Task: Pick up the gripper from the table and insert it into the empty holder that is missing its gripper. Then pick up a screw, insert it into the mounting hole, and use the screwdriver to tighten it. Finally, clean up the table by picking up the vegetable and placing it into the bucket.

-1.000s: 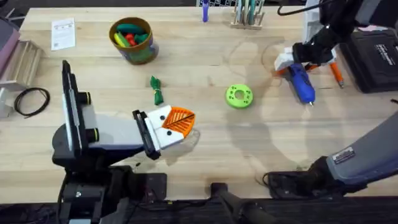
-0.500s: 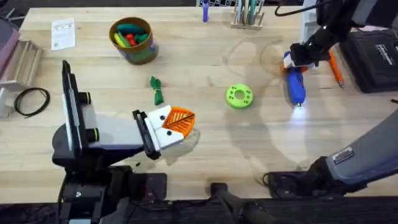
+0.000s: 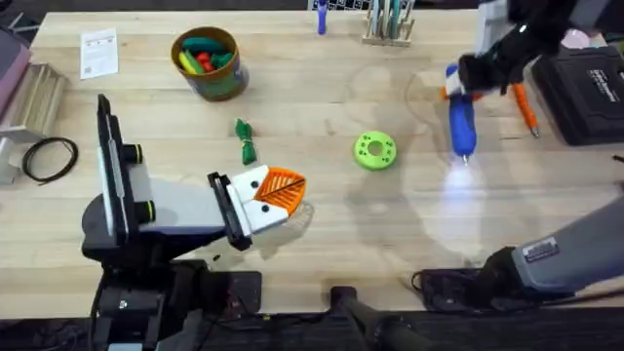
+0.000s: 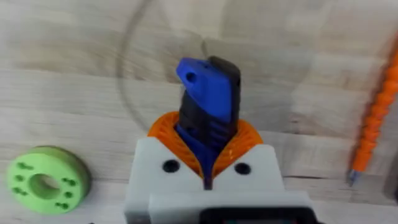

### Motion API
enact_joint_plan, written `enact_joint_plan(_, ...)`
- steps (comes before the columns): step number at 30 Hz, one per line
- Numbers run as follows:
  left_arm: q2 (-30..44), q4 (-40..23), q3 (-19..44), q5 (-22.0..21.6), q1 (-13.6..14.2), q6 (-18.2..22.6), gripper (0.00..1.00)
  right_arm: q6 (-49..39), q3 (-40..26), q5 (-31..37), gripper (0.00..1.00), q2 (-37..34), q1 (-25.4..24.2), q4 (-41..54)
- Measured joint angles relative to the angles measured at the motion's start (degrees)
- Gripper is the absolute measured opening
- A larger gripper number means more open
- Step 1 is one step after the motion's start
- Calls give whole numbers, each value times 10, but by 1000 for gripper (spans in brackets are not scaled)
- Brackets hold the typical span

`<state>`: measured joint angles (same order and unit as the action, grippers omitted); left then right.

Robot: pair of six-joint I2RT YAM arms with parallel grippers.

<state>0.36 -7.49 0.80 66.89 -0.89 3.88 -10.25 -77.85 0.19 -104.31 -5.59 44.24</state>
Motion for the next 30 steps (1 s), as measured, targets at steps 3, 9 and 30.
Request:
enact_joint_plan(3, 0, 0, 0, 0, 0, 0, 16, 6, -16, -3, 22, 52, 17, -2)
enact_joint_plan(9, 0, 0, 0, 0, 0, 0, 16, 48, -46, -7, 22, 166, 70, -31)
enact_joint_plan(30, 0, 0, 0, 0, 0, 0, 16, 250, -50, -16, 21, 320, 306, -187)
